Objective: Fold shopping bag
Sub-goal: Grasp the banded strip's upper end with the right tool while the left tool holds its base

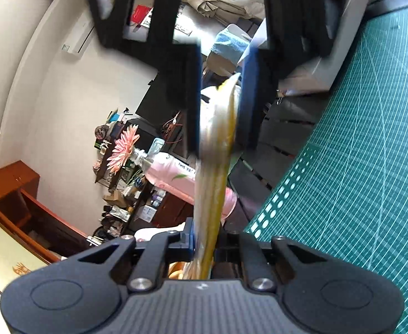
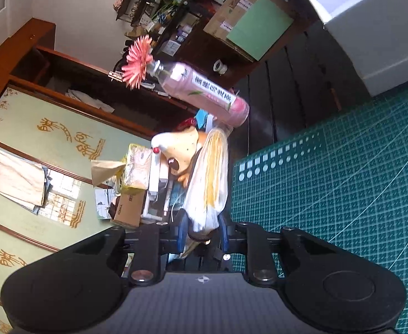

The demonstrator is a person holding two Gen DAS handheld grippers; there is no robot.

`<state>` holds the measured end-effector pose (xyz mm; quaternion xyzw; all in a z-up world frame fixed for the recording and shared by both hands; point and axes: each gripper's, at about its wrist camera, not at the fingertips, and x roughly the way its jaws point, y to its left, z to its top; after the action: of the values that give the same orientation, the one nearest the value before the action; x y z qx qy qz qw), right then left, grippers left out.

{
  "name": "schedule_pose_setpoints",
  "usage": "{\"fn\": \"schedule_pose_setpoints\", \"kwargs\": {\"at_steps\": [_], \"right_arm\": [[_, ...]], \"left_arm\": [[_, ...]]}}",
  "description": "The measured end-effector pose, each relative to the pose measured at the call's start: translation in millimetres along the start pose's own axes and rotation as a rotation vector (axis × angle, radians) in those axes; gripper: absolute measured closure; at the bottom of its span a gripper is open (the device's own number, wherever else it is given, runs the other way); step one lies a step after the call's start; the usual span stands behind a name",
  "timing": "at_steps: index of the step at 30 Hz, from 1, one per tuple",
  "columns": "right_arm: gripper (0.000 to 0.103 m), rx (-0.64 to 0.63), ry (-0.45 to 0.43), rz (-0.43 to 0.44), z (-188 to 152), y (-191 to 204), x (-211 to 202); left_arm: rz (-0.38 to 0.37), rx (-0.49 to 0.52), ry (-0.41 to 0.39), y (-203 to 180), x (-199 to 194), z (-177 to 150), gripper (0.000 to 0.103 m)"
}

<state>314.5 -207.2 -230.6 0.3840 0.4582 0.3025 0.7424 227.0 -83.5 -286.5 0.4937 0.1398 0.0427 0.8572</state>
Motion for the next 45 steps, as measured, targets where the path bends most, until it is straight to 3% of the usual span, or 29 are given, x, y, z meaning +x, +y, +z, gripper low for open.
{"fn": "schedule_pose_setpoints", "kwargs": {"at_steps": [3,7,9,13,16,19,21,25,27,39,44,45], "right_arm": [[0.080,-0.045,0.030,-0.017,-3.1,5.7,5.8],[0.074,-0.027,-0.016,0.018,7.2,1.2,-11.3],[0.058,-0.017,-0.040,0.037,12.5,-1.3,-20.2],[0.043,0.005,-0.087,0.074,23.2,-6.3,-38.0],[0.043,0.020,-0.123,0.102,31.1,-10.0,-51.4],[0.047,0.005,-0.127,0.060,39.6,-15.7,-51.8],[0.058,-0.006,-0.130,0.035,43.0,-18.0,-49.4],[0.067,-0.022,-0.115,0.021,48.3,-17.5,-42.7],[0.082,-0.034,-0.103,0.015,50.7,-16.2,-39.1],[0.080,-0.032,-0.004,0.031,53.4,-23.0,-23.1],[0.077,-0.009,-0.012,0.024,49.9,-26.3,-17.3],[0.070,-0.004,-0.013,0.020,49.5,-25.3,-18.0]], "left_arm": [[0.008,0.015,-0.006,-1.9,0.4,-3.0,0.092],[0.030,0.016,-0.019,1.0,2.1,-5.7,0.092],[0.048,0.021,-0.038,2.0,1.1,-7.0,0.092],[0.077,0.056,-0.091,-1.6,-5.2,-9.9,0.092],[0.085,0.071,-0.146,-6.5,-6.3,-8.0,0.092],[0.085,0.079,-0.186,-10.2,-12.7,-4.3,0.092],[0.089,0.088,-0.206,-13.8,-17.0,-4.0,0.092],[0.094,0.116,-0.245,-22.0,-19.6,-2.8,0.092],[0.094,0.121,-0.248,-24.7,-19.6,-2.7,0.092],[0.085,0.151,-0.300,-33.1,-27.1,-2.2,0.092],[0.041,0.107,-0.251,-26.2,-26.9,-0.6,0.092],[0.031,0.094,-0.235,-24.1,-26.2,0.0,0.092]]}}
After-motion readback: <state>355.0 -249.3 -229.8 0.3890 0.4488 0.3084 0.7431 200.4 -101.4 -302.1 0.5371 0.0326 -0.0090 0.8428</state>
